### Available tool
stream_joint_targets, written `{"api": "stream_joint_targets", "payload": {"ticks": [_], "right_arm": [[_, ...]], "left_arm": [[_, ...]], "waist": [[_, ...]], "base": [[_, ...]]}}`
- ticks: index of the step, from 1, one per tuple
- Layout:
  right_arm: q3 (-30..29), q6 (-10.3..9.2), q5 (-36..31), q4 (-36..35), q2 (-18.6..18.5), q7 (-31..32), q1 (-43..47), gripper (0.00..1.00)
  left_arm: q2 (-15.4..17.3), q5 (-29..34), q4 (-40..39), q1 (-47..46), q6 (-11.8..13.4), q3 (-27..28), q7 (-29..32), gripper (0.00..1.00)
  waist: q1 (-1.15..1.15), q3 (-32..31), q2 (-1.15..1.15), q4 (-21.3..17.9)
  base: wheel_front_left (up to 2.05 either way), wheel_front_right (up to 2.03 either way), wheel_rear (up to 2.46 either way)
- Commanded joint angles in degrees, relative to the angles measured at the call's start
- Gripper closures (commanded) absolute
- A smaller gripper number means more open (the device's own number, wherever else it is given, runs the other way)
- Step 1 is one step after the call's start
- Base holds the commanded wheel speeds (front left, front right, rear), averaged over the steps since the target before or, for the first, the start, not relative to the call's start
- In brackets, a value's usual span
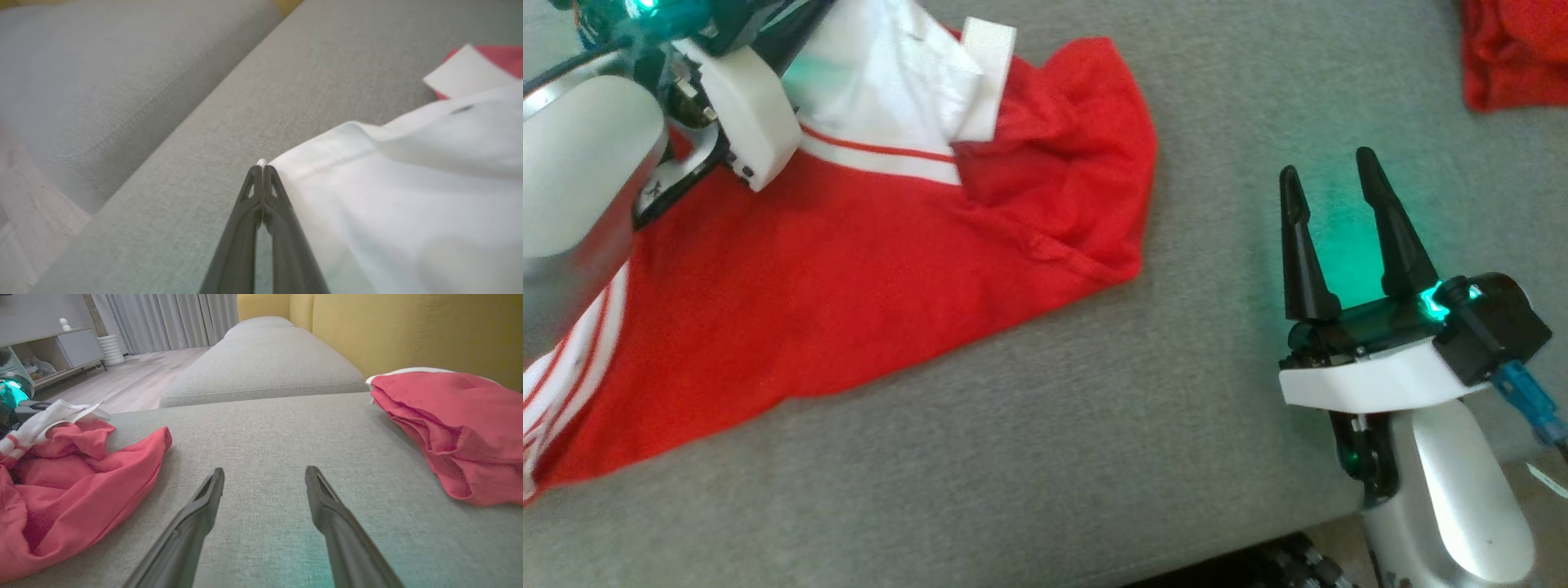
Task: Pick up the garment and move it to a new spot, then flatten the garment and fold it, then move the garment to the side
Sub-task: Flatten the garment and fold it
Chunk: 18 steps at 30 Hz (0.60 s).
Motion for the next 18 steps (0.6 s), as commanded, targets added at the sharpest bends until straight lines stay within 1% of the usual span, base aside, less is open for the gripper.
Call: {"api": "stream_joint_targets", "payload": {"ticks": [1,4,5,8,10,15,18], "right_arm": [[0.77,-0.04,-0.66,-1.52,-0.21,-0.21,1.11,0.00],[0.03,-0.04,-2.52,-1.14,-0.21,-0.21,1.27,0.00],[-0.57,-0.04,-3.15,-1.01,-0.21,-0.21,1.35,0.00],[-2.12,-0.04,-4.95,0.01,-0.29,-0.21,1.73,0.00],[-2.81,-0.04,-5.67,0.79,-0.61,-0.21,2.10,0.00],[-4.47,-0.04,-6.07,2.43,-1.69,-0.21,3.64,0.00],[-5.36,-0.04,-6.13,3.25,-2.01,-0.21,4.94,0.00]], "left_arm": [[1.38,0.64,-0.63,-3.32,0.17,2.54,-1.66,1.00],[1.36,1.84,-1.38,-3.03,1.89,3.59,-6.85,1.00],[1.54,2.13,-2.18,-2.63,2.80,3.97,-8.39,1.00],[3.57,2.85,-5.79,-0.80,6.24,5.19,-11.59,1.00],[5.90,3.28,-9.22,0.88,9.22,6.34,-12.89,1.00],[13.69,3.50,-20.23,6.48,16.96,9.80,-14.34,1.00],[18.05,2.82,-26.80,10.45,20.23,11.01,-14.57,1.00]], "waist": [[0.00,-1.85,0.00,2.31],[0.00,-4.21,0.00,5.44],[0.00,-5.11,0.00,6.76],[0.00,-7.67,0.00,10.41],[0.00,-9.37,0.00,12.68],[0.00,-12.81,0.00,17.71],[0.00,-14.30,0.00,20.14]], "base": [[0.00,0.00,0.00],[0.00,0.00,0.00],[0.00,0.00,0.00],[0.00,0.00,0.00],[0.00,0.00,0.00],[0.00,0.00,0.00],[0.00,0.00,0.00]]}}
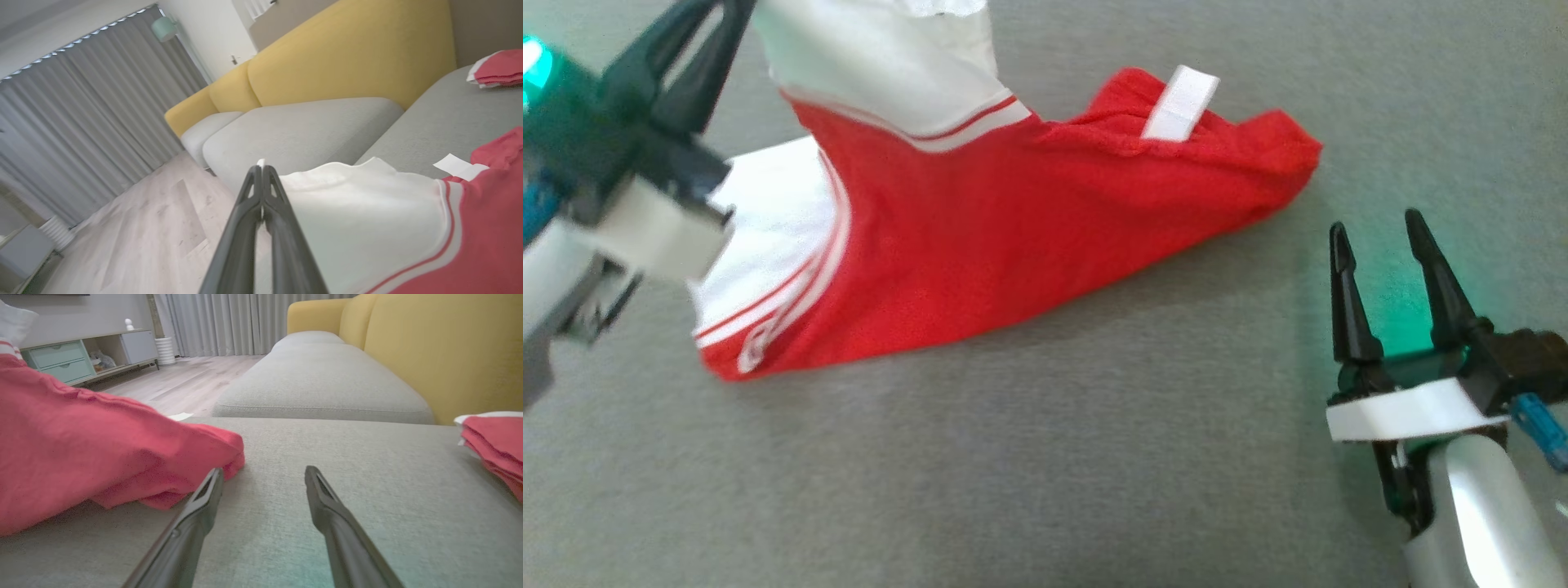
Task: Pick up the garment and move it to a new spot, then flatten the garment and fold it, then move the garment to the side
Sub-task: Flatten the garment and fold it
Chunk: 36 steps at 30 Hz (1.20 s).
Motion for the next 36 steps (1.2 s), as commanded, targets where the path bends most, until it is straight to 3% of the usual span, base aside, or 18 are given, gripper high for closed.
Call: {"api": "stream_joint_targets", "payload": {"ticks": [1,7,12,21,32,33,34,36], "right_arm": [[0.68,-0.04,-0.47,-0.93,-0.60,-0.21,1.32,0.00],[1.70,-0.04,1.88,1.23,-2.93,-0.21,0.76,0.00],[3.64,-0.04,7.04,4.94,-6.97,-0.21,-3.01,0.00],[7.15,-0.04,12.46,17.78,-13.57,-0.21,-14.05,0.00],[20.25,-0.04,20.62,36.80,-16.42,2.95,-27.01,0.00],[21.42,-0.04,21.16,37.84,-16.58,3.25,-27.68,0.15],[22.68,-0.04,21.74,38.67,-16.71,3.48,-28.27,0.38],[25.03,-0.04,23.41,40.13,-16.95,4.38,-29.21,0.65]], "left_arm": [[4.53,-0.70,-4.05,0.83,2.04,3.94,-0.40,1.00],[9.35,-2.59,-12.05,7.27,6.85,4.84,-0.52,1.00],[10.74,-3.69,-14.18,10.92,8.60,5.63,-0.58,1.00],[10.01,-2.82,-14.75,13.08,8.10,7.14,-0.60,1.00],[6.63,-0.72,-13.11,11.85,5.03,6.75,-0.61,1.00],[6.27,-0.59,-12.84,11.63,4.80,6.67,-0.61,1.00],[5.97,-0.43,-12.56,11.39,4.56,6.58,-0.61,1.00],[5.52,-0.20,-12.00,10.98,4.19,6.47,-0.61,1.00]], "waist": [[0.01,-3.82,0.00,4.68],[0.01,-4.53,0.00,7.76],[0.01,-4.18,0.00,9.21],[0.01,-3.17,0.00,10.44],[0.01,-1.11,0.00,12.07],[0.01,-0.98,0.00,12.17],[0.01,-0.85,0.00,12.25],[0.01,-0.69,0.00,12.33]], "base": [[0.00,0.00,0.00],[0.00,0.00,0.00],[0.00,0.00,0.00],[0.00,0.00,0.00],[0.00,0.00,0.00],[0.00,0.00,0.00],[0.00,0.00,0.00],[0.00,0.00,0.00]]}}
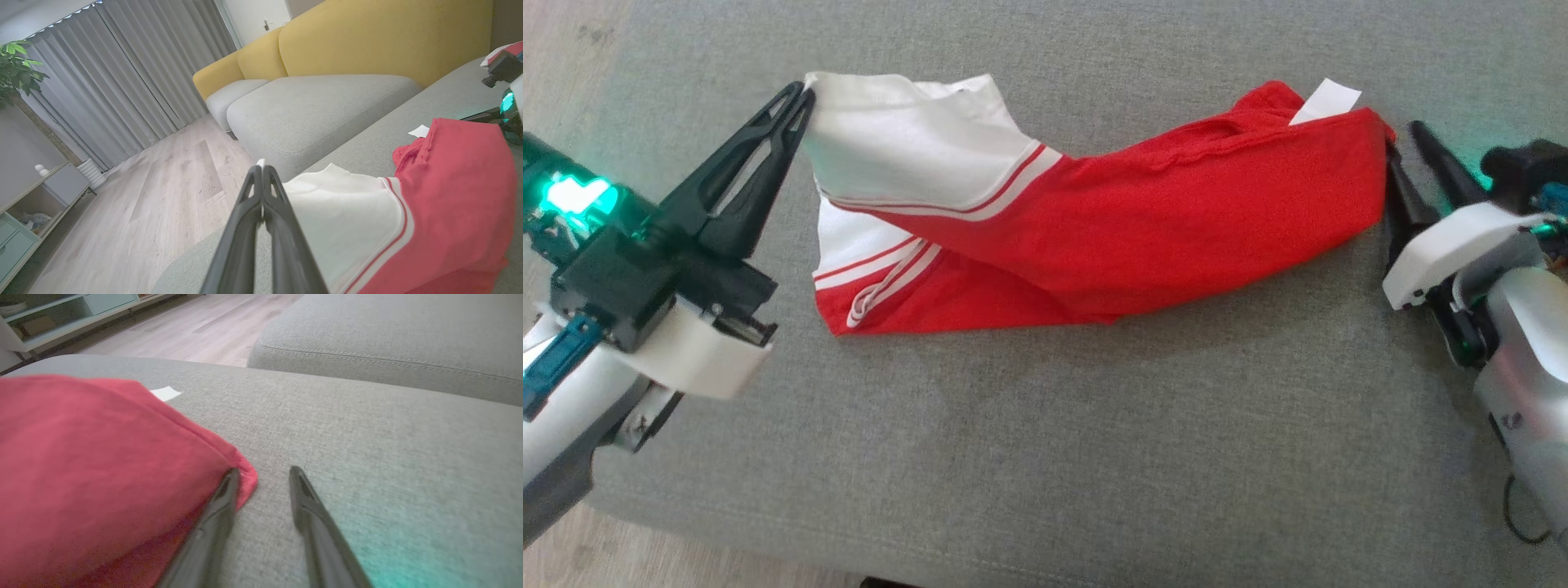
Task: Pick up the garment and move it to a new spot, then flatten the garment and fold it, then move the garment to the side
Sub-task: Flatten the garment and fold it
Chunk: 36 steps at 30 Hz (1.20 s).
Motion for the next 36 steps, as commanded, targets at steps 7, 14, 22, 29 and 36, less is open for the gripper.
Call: {"api": "stream_joint_targets", "payload": {"ticks": [7,14,22,29,36], "right_arm": [[12.12,-0.04,5.83,0.86,-2.32,4.97,-0.19,1.00],[13.88,-0.04,8.30,0.04,-5.94,-2.18,-4.12,1.00],[5.26,-0.04,2.57,-8.81,-9.55,-4.08,-8.05,1.00],[-5.77,-0.04,-5.22,-21.55,-10.50,-4.10,-5.30,1.00],[-13.13,-0.04,-10.98,-32.45,-10.92,-4.11,-1.46,1.00]], "left_arm": [[2.32,0.51,1.42,-3.27,-0.86,2.92,-0.24,1.00],[2.23,1.73,2.44,-4.35,-0.82,3.74,-0.24,1.00],[3.31,6.13,2.72,-8.22,0.01,7.11,-0.24,1.00],[5.06,9.60,3.53,-11.87,-0.10,9.24,-0.24,1.00],[6.13,12.85,3.89,-16.57,0.11,11.92,-0.25,1.00]], "waist": [[0.00,-0.73,0.00,-0.40],[0.00,-2.96,0.00,-2.01],[0.00,-6.99,0.00,-7.14],[0.00,-10.84,0.00,-11.40],[0.00,-15.80,0.00,-14.86]], "base": [[0.00,0.00,0.00],[0.00,0.00,0.00],[0.00,0.00,0.00],[0.00,0.00,0.00],[0.00,0.00,0.00]]}}
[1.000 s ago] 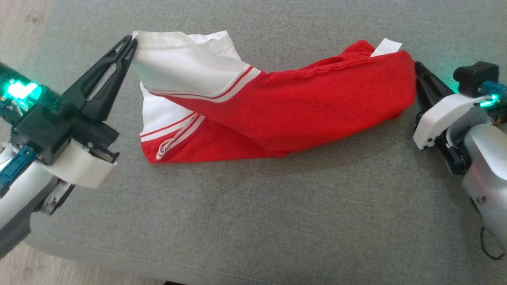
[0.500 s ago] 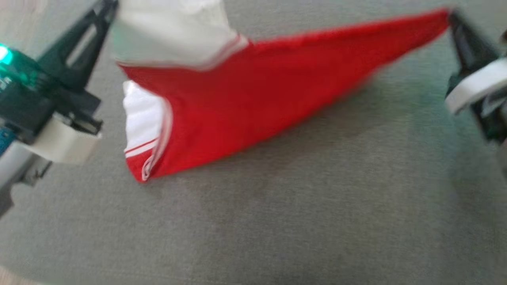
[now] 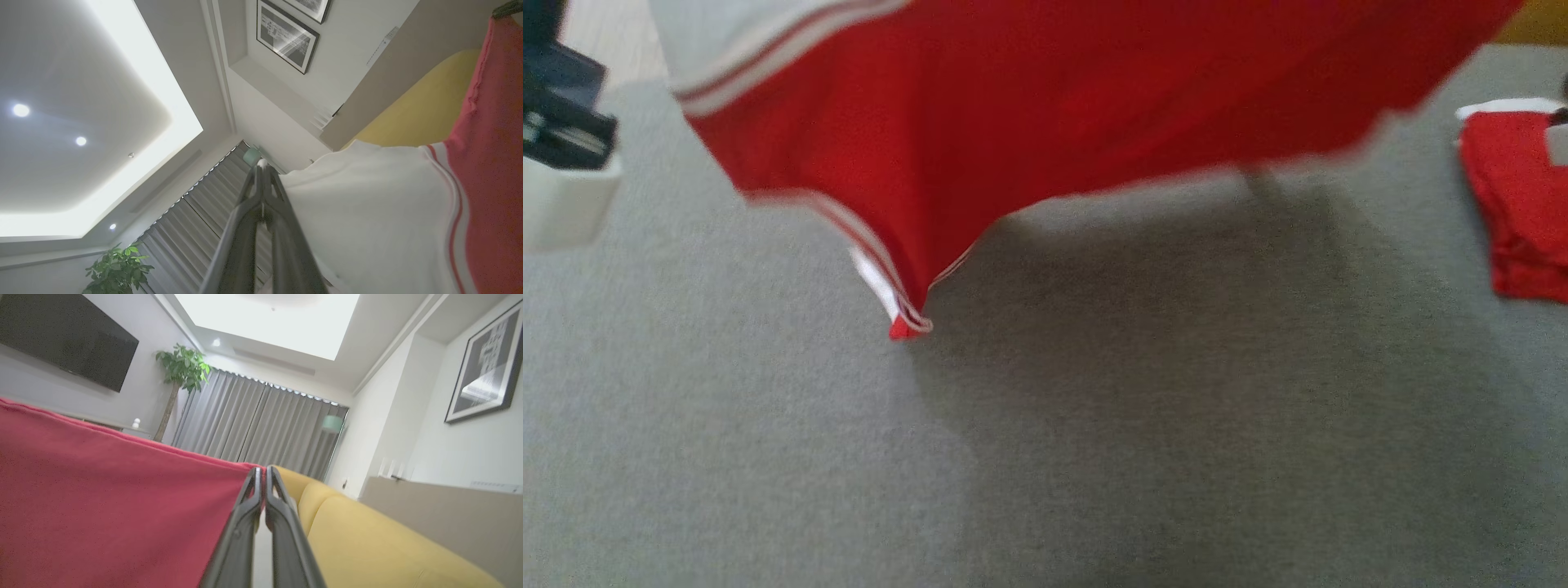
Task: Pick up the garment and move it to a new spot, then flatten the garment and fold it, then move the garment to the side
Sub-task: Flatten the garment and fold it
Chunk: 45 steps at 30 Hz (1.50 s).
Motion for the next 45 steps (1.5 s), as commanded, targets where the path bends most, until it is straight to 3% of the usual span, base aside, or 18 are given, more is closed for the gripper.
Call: {"api": "stream_joint_targets", "payload": {"ticks": [1,6,10,14,20,25,29,34,41,45], "right_arm": [[-2.24,-0.04,-1.13,-4.13,-1.50,-0.04,-0.06,1.00],[-6.42,-0.04,-2.76,-9.26,-1.34,2.51,-1.16,1.00],[-6.39,-0.04,-4.55,-10.40,-1.80,5.29,-3.79,1.00],[-4.88,-0.04,-4.19,-8.48,-1.02,7.60,-7.20,1.00],[-3.83,-0.04,-3.23,-2.97,-0.64,6.92,-14.44,1.00],[-5.07,-0.04,-4.42,2.61,1.13,3.01,-22.31,1.00],[-6.24,-0.04,-7.21,5.52,2.20,0.38,-28.78,1.00],[-7.82,-0.04,-10.26,5.78,2.17,-0.25,-32.94,1.00],[-8.29,-0.04,-12.63,4.08,0.59,-0.30,-28.87,1.00],[-8.93,-0.04,-12.40,4.54,0.52,-0.30,-23.97,1.00]], "left_arm": [[3.04,0.70,-0.37,-3.88,-0.27,4.43,-0.03,1.00],[1.95,0.52,-0.71,-8.14,-2.18,5.71,0.69,1.00],[0.16,1.67,0.14,-13.02,-5.53,5.33,3.14,1.00],[-3.33,1.23,5.10,-17.14,-9.97,3.97,6.09,1.00],[-9.29,3.86,16.01,-25.59,-12.79,3.59,6.52,1.00],[-14.45,9.01,25.57,-35.04,-12.45,3.78,3.47,1.00],[-18.23,12.68,32.26,-41.97,-9.80,5.09,0.71,1.00],[-21.08,13.80,33.59,-45.05,-9.42,6.15,0.03,1.00],[-20.35,13.36,27.14,-37.41,-9.96,7.83,-0.02,1.00],[-18.33,12.43,21.61,-26.99,-8.12,8.61,-0.03,1.00]], "waist": [[0.01,-2.91,0.00,-2.68],[0.01,-3.67,0.00,-4.65],[0.01,-2.29,0.00,-5.73],[0.01,0.60,0.00,-6.18],[0.01,10.26,0.00,-5.64],[0.01,18.09,0.00,-5.26],[0.01,21.33,0.00,-4.91],[0.01,23.62,0.00,-3.79],[0.01,26.52,0.00,-1.17],[0.01,26.79,0.00,-0.28]], "base": [[0.00,0.00,0.00],[0.00,0.00,0.00],[0.00,0.00,0.00],[0.00,0.00,0.00],[0.00,0.00,0.00],[0.00,0.00,0.00],[0.00,0.00,0.00],[0.00,0.00,0.00],[0.00,0.00,0.00],[0.00,0.00,0.00]]}}
